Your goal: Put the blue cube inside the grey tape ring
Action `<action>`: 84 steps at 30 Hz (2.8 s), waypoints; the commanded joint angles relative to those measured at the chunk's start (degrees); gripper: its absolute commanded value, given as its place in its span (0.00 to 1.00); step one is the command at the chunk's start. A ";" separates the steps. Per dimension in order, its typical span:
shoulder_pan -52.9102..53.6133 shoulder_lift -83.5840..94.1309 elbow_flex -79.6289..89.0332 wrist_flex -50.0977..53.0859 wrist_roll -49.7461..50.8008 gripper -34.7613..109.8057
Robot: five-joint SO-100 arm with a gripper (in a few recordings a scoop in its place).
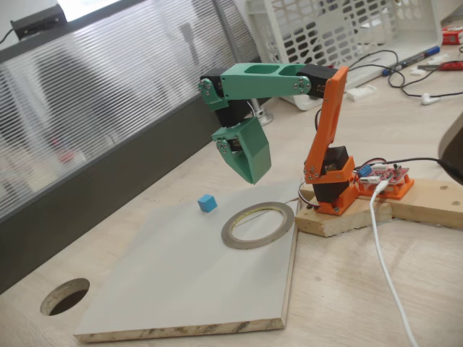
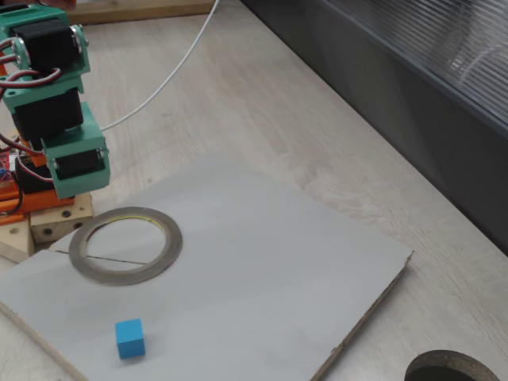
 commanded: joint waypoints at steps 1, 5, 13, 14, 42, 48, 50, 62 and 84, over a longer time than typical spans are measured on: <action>0.53 0.88 -0.70 0.35 0.53 0.24; 0.53 0.88 -0.70 0.88 0.53 0.24; 0.70 0.88 -0.70 0.88 0.79 0.24; 0.88 0.88 -0.70 0.88 0.79 0.24; 1.67 -23.20 -23.47 0.09 0.79 0.24; 9.58 -27.77 -23.82 -6.77 0.26 0.25; 11.07 -29.18 -23.82 -12.48 0.26 0.24; 10.72 -29.27 -23.73 -24.96 0.26 0.24; 3.60 -29.53 -22.94 -26.02 0.70 0.25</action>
